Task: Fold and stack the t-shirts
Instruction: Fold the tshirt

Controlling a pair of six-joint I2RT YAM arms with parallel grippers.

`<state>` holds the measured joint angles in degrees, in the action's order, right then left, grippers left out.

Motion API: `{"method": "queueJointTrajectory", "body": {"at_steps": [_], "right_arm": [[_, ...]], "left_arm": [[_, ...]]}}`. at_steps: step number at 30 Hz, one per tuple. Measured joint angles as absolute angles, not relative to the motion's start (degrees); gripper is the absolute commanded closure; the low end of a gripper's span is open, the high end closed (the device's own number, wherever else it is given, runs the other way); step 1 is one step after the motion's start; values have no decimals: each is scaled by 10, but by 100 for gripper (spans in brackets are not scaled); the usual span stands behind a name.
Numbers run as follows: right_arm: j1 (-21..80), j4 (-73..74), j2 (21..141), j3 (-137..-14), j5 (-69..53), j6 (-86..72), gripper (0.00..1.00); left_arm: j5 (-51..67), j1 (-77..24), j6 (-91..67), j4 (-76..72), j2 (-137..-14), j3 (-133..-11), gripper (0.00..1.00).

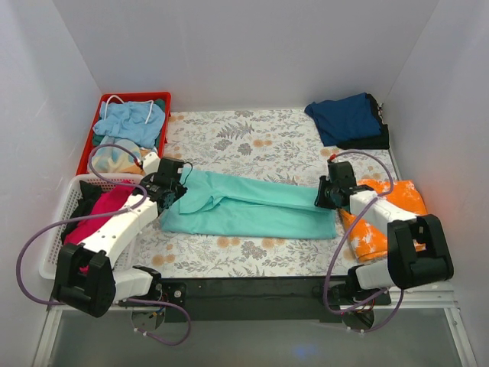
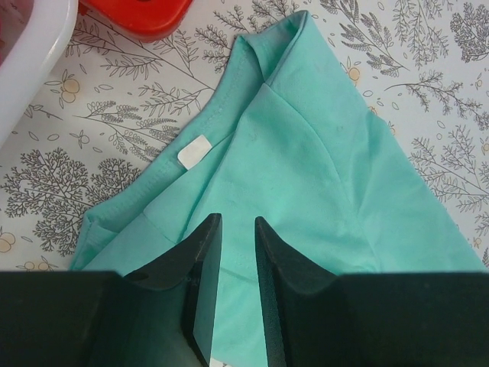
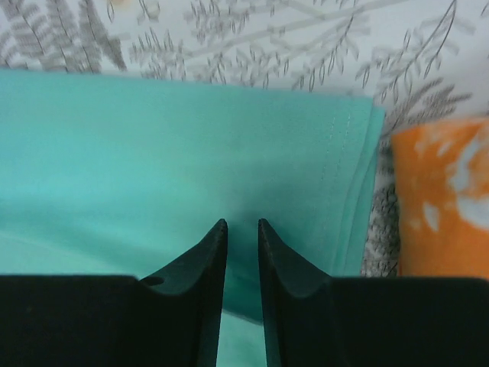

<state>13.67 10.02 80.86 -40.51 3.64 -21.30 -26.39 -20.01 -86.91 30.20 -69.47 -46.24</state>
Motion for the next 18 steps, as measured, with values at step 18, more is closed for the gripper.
{"method": "queueJointTrajectory", "body": {"at_steps": [18], "right_arm": [[147, 103, 727, -311, 59, -226, 73]], "left_arm": [[-238, -214, -869, 276, -742, -462, 77]]}}
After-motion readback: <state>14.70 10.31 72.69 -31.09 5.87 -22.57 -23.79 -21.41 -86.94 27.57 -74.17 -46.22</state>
